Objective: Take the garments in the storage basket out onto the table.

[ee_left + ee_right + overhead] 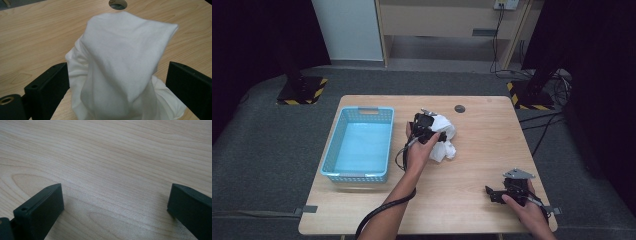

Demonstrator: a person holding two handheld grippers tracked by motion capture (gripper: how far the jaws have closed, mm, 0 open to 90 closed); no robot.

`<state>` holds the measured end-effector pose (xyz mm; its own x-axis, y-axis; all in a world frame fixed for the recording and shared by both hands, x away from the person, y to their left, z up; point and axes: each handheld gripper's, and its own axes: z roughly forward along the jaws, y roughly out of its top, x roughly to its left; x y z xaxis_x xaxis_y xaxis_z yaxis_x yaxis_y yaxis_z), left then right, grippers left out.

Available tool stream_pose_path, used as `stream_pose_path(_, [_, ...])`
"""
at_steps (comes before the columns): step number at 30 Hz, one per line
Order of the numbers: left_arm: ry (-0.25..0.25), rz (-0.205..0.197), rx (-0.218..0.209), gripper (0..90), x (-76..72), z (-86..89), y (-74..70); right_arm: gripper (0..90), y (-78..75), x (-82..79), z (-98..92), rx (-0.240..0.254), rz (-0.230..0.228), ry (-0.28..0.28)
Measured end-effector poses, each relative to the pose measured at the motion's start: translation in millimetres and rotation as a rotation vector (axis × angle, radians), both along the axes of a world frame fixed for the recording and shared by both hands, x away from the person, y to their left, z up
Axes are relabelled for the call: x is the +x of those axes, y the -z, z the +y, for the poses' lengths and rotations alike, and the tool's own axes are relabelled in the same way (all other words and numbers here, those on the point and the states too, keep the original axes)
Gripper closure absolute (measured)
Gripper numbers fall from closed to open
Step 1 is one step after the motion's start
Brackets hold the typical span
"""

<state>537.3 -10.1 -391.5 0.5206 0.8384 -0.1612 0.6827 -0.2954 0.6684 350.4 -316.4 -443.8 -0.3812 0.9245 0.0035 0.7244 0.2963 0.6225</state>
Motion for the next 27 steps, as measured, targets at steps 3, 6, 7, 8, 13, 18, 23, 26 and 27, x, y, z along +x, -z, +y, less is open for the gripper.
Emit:
stream_pose_path(3, [0.010,-0.009,-0.003,3.9,-1.1,-0.7,-4.7,0.4,0.0,0.0,0.0,0.000,0.000,0.000])
stream_pose_path(6, [0.027,-0.029,0.001,3.9,-2.1,-0.8,-11.0,0.3,0.0,0.0,0.1,0.001,0.001,0.001])
stream_pose_path(7, [0.030,-0.033,-0.004,3.9,-2.6,-0.9,-12.6,0.4,0.0,0.0,0.1,0.000,0.000,0.001])
stream_pose_path(8, [0.036,-0.036,-0.004,3.9,-3.4,-1.1,-14.3,0.3,0.0,0.0,0.0,0.000,0.000,0.000])
stream_pose_path(13, [0.061,-0.057,-0.002,3.8,-12.0,-2.5,-19.3,0.3,0.0,0.0,0.0,0.000,0.000,0.000])
stream_pose_path(18, [0.096,-0.072,0.001,4.0,-23.2,-4.7,-21.4,0.3,0.0,0.0,0.1,0.000,0.000,0.001])
stream_pose_path(23, [0.142,-0.094,0.001,3.7,-36.4,-6.4,-28.3,0.3,0.0,0.1,0.0,0.000,0.000,0.001])
stream_pose_path(26, [0.170,-0.103,0.005,3.4,-43.6,-8.6,-31.9,0.3,-0.1,0.0,0.1,0.001,0.001,0.001])
stream_pose_path(27, [0.175,-0.105,0.005,3.3,-45.5,-9.2,-32.6,0.3,-0.1,0.0,0.1,0.001,0.001,0.001])
